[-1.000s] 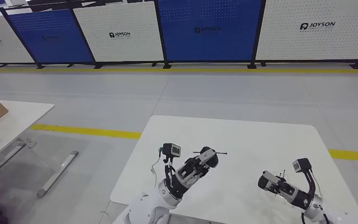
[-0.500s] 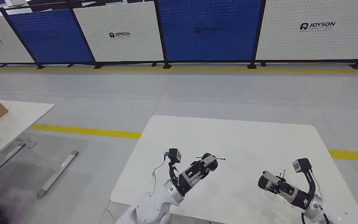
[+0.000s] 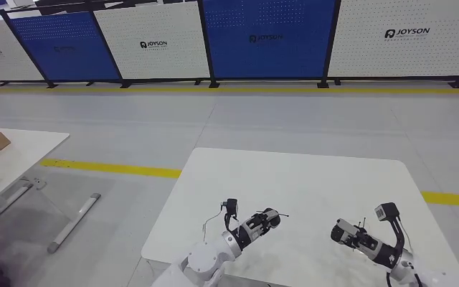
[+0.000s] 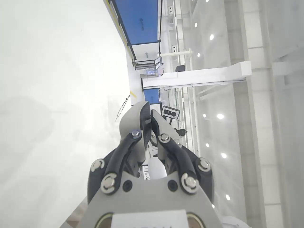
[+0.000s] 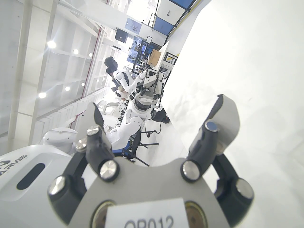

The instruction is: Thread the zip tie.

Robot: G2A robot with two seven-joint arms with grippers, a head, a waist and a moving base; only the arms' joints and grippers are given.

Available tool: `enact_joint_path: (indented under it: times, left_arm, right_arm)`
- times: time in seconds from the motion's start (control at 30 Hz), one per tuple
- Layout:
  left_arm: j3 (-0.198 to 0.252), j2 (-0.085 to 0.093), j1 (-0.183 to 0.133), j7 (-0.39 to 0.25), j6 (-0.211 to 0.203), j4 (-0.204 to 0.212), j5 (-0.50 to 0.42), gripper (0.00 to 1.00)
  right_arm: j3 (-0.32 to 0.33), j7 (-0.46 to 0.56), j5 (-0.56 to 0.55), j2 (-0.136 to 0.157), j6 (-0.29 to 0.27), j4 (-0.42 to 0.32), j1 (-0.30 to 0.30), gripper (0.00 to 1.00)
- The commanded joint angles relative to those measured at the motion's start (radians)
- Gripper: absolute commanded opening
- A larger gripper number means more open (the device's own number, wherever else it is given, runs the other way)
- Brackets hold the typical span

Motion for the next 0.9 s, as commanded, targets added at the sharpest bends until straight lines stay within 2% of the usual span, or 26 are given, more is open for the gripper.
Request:
enact_joint_path:
  times: [0.0, 0.1, 0.2, 0.3, 0.37, 0.5, 0.6, 0.7, 0.8, 0.87]
  left_arm:
    - [0.0, 0.0, 0.0, 0.001, -0.001, 0.0, 0.002, 0.0]
    - [0.001, 0.0, 0.0, 0.004, -0.002, -0.002, -0.002, 0.0]
    - [-0.003, -0.002, 0.004, 0.009, -0.043, -0.031, -0.028, 0.0]
    - [-0.022, 0.001, 0.032, 0.011, -0.113, -0.11, -0.049, 0.0]
    - [-0.039, 0.006, 0.064, 0.009, -0.158, -0.181, -0.045, 0.0]
    - [-0.063, 0.015, 0.126, -0.007, -0.201, -0.289, -0.01, 0.0]
    - [-0.073, 0.02, 0.155, -0.016, -0.204, -0.331, 0.009, 0.0]
    - [-0.068, 0.023, 0.164, -0.017, -0.185, -0.328, 0.04, 0.0]
    - [-0.048, 0.021, 0.149, 0.003, -0.153, -0.281, 0.091, 0.0]
    - [-0.027, 0.018, 0.127, 0.015, -0.124, -0.231, 0.103, 0.0]
  right_arm:
    - [0.0, 0.0, 0.0, 0.0, 0.0, 0.0, 0.0, 1.0]
    - [0.0, 0.0, 0.0, 0.0, 0.0, 0.0, 0.0, 1.0]
    - [0.0, 0.0, 0.0, 0.0, 0.0, 0.0, 0.0, 1.0]
    - [0.0, 0.0, 0.0, 0.0, 0.0, 0.0, 0.0, 1.0]
    - [0.0, 0.0, 0.0, 0.0, 0.0, 0.0, 0.0, 1.0]
    - [0.0, 0.0, 0.0, 0.0, 0.0, 0.0, 0.0, 1.0]
    - [0.0, 0.0, 0.0, 0.0, 0.0, 0.0, 0.0, 1.0]
    - [0.0, 0.0, 0.0, 0.0, 0.0, 0.0, 0.0, 1.0]
    - [0.0, 0.0, 0.0, 0.0, 0.0, 0.0, 0.0, 1.0]
    - [0.0, 0.0, 0.0, 0.0, 0.0, 0.0, 0.0, 1.0]
